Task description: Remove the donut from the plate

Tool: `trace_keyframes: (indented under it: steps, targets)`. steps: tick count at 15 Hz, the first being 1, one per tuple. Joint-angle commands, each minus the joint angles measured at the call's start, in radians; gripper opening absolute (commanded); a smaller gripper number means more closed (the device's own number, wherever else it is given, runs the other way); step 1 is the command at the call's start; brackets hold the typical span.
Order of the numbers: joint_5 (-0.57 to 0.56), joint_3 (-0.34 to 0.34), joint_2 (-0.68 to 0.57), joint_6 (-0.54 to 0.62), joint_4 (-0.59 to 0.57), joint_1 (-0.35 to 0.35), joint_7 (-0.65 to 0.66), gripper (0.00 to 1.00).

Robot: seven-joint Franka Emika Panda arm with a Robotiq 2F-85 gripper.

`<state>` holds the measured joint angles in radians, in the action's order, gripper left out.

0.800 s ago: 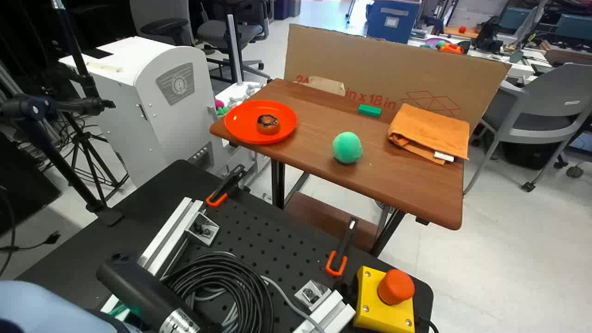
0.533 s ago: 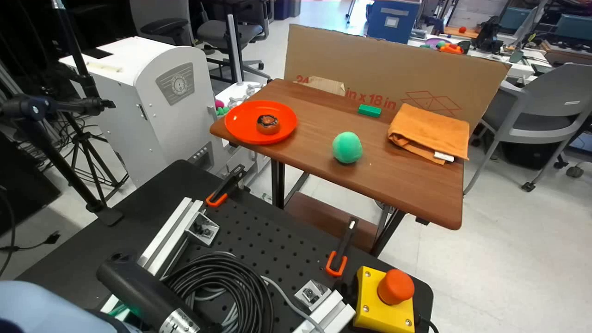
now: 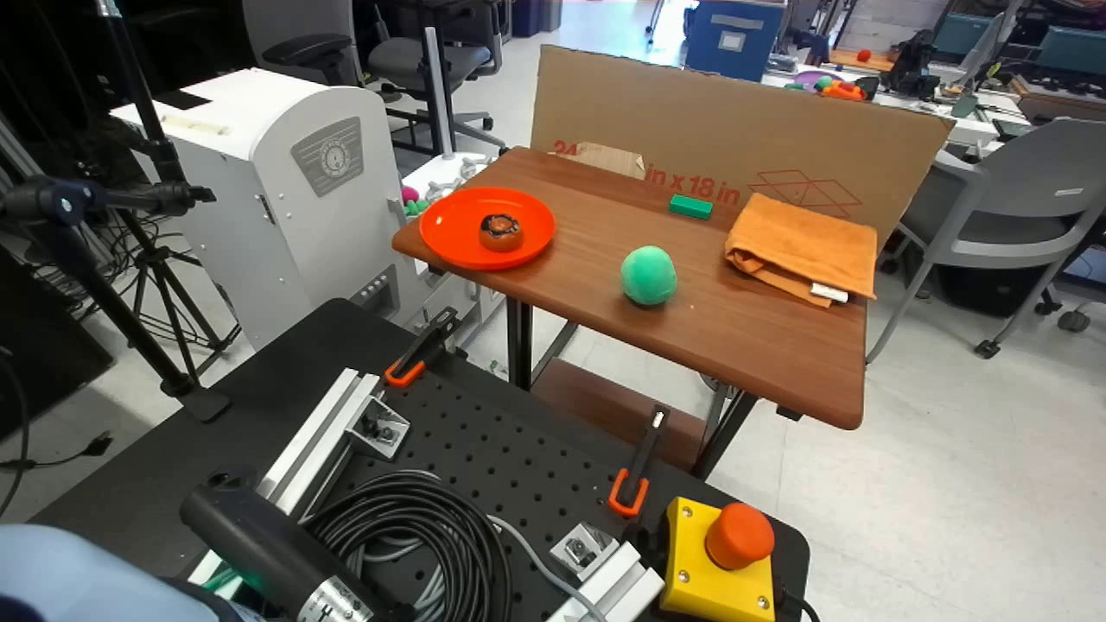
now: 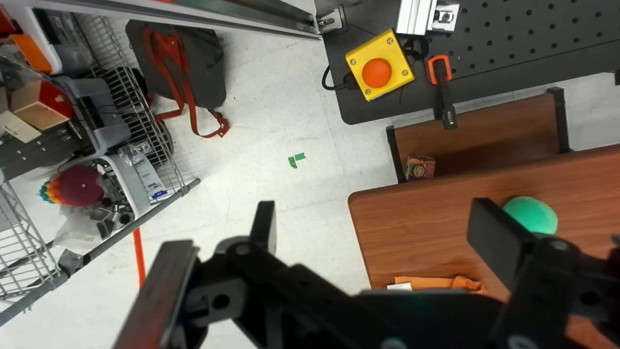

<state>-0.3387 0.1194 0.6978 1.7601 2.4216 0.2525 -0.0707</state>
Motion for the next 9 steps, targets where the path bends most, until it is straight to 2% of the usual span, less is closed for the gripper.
trace_keyframes:
  steps: [1, 9]
  targets:
    - [-0.002, -0.008, -0.099, -0.035, -0.060, -0.022, 0.064, 1.00]
    - [0.046, -0.088, -0.437, -0.006, -0.223, -0.134, 0.191, 1.00]
